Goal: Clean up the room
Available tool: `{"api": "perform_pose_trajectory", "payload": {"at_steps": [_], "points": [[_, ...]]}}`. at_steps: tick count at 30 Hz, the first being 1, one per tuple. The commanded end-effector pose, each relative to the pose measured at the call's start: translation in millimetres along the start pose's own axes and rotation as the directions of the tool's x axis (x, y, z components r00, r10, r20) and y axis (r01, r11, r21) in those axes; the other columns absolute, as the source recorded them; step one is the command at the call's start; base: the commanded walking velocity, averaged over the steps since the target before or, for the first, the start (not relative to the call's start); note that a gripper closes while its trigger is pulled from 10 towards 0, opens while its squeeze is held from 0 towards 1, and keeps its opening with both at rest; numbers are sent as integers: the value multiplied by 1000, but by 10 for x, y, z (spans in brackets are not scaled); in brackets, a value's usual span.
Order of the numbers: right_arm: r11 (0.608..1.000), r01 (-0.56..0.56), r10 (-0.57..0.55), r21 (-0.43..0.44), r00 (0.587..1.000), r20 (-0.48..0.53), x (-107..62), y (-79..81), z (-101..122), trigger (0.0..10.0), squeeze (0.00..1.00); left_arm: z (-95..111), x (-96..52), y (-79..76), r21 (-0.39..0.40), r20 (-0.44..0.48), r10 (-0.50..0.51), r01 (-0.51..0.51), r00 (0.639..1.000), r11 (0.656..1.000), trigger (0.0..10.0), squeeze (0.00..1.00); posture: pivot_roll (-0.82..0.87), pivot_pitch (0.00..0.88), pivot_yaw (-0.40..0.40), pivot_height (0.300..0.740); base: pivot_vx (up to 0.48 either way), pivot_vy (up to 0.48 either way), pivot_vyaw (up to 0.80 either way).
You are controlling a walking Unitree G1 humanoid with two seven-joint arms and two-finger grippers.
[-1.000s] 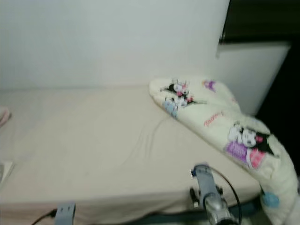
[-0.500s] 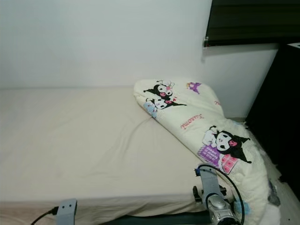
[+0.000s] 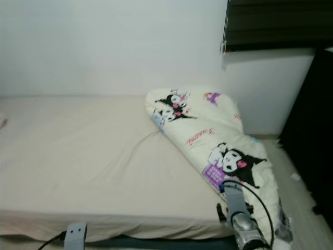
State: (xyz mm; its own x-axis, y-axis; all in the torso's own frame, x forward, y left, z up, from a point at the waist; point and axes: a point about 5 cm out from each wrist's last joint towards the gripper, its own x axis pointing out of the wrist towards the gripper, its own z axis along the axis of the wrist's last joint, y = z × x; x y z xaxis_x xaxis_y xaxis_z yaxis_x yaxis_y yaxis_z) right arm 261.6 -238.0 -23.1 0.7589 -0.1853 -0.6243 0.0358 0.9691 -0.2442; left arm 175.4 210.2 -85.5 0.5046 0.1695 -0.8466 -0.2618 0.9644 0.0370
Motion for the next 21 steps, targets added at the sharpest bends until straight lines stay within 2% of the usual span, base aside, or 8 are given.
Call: {"api": "perform_pose_trajectory", "payload": {"at_steps": [1,7,11,15,19,21], "points": [[999,3,-4,41,1000,5,2,38,8,10000,0,0,0,31,7,-3,5,-5,1000,1000,10000,0,-132,18,52,740,0,0,0],[998,28,-29,55,999,17,13,-21,66,10000,0,8,1,1,9,1,-11,11,1000,1000,10000,0,-135,18,52,740,0,0,0],[996,47,-51,79,998,43,22,-70,142,10000,0,18,2,-27,30,7,-30,29,1000,999,10000,0,-139,18,49,740,0,-463,0],[994,61,-69,91,994,84,35,-123,264,10000,0,51,4,-48,5,25,-32,32,999,999,10000,0,-141,18,50,740,0,-480,0],[994,63,-71,91,994,89,36,-129,280,10000,0,61,5,-48,2,29,-31,31,999,1000,10000,0,-141,18,50,740,0,-480,0],[994,68,-78,90,991,107,41,-143,334,10000,0,95,7,-51,-14,43,-30,31,999,999,10000,0,-141,18,47,740,0,0,0]]}}
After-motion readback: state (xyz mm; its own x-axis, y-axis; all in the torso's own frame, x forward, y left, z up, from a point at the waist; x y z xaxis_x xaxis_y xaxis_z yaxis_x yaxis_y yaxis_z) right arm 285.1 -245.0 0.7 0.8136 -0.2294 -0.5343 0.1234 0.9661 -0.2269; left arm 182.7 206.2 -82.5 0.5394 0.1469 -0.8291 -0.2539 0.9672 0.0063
